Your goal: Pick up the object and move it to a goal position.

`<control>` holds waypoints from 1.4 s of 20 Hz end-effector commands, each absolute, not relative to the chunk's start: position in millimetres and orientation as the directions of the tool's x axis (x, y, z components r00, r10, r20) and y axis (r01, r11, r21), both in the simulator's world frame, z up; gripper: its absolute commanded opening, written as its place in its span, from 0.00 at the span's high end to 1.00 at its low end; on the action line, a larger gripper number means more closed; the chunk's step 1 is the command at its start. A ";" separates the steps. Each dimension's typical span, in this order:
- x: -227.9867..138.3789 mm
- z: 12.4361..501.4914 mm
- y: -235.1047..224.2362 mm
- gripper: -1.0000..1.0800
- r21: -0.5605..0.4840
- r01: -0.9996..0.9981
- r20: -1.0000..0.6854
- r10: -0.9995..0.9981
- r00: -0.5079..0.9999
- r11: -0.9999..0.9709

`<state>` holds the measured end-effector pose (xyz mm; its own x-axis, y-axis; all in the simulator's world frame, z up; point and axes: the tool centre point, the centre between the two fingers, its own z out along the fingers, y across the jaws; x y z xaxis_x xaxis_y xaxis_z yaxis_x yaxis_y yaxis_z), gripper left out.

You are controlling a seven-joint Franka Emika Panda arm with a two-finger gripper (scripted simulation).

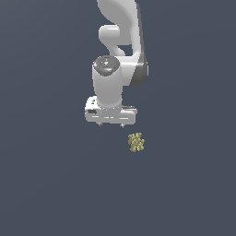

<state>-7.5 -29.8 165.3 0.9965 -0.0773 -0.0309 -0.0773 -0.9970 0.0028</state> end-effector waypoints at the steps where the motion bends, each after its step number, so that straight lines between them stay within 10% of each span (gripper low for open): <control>1: -7.5 165.3 -29.8 0.04 0.003 -0.077 -0.031 -0.077 0.997 -0.997; 16: -3.3 163.2 -41.3 0.04 0.014 -0.092 -0.031 -0.093 0.995 -0.996; 28: 17.4 135.4 72.8 0.04 0.003 0.184 -0.005 0.184 0.983 -0.983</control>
